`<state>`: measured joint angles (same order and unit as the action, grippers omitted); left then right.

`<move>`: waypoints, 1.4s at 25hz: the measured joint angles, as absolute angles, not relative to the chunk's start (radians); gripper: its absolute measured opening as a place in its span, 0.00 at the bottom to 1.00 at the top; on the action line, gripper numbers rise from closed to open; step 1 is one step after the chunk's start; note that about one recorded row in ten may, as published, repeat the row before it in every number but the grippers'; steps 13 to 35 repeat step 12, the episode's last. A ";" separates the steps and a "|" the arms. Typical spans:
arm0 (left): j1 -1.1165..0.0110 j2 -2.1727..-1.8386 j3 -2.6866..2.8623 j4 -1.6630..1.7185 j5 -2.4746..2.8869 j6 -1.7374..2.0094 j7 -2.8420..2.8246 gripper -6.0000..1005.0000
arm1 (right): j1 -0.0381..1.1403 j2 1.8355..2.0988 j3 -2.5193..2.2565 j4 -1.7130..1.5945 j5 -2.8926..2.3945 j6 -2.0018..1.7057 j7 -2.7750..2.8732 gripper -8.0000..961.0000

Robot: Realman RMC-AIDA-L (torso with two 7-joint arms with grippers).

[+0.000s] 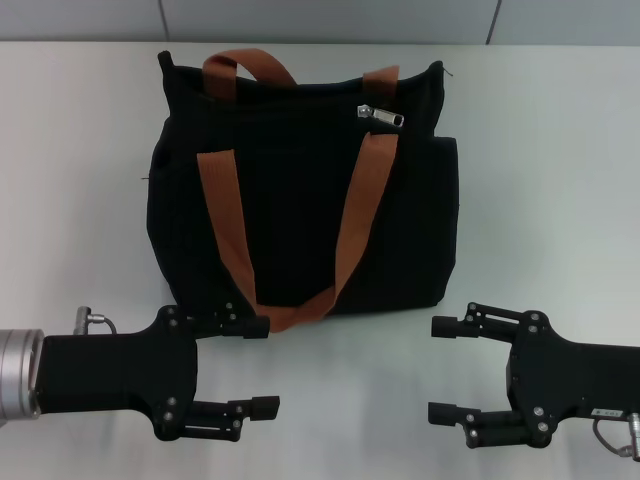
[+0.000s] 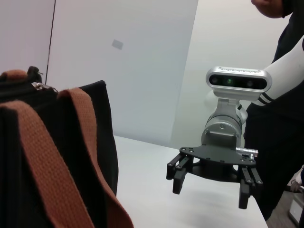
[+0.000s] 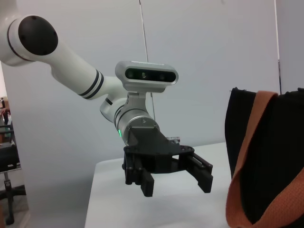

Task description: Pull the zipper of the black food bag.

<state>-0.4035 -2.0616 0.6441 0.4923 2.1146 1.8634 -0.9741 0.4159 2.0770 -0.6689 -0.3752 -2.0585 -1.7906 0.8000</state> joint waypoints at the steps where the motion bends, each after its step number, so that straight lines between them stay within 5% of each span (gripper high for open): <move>1: -0.403 -2.062 0.643 0.492 2.114 1.864 -0.974 0.81 | 0.417 2.077 -0.669 -0.375 -2.060 -1.790 0.800 0.85; 35: -0.399 -2.059 0.636 0.492 2.111 1.871 -0.974 0.81 | 0.429 2.077 -0.669 -0.374 -2.062 -1.782 0.798 0.85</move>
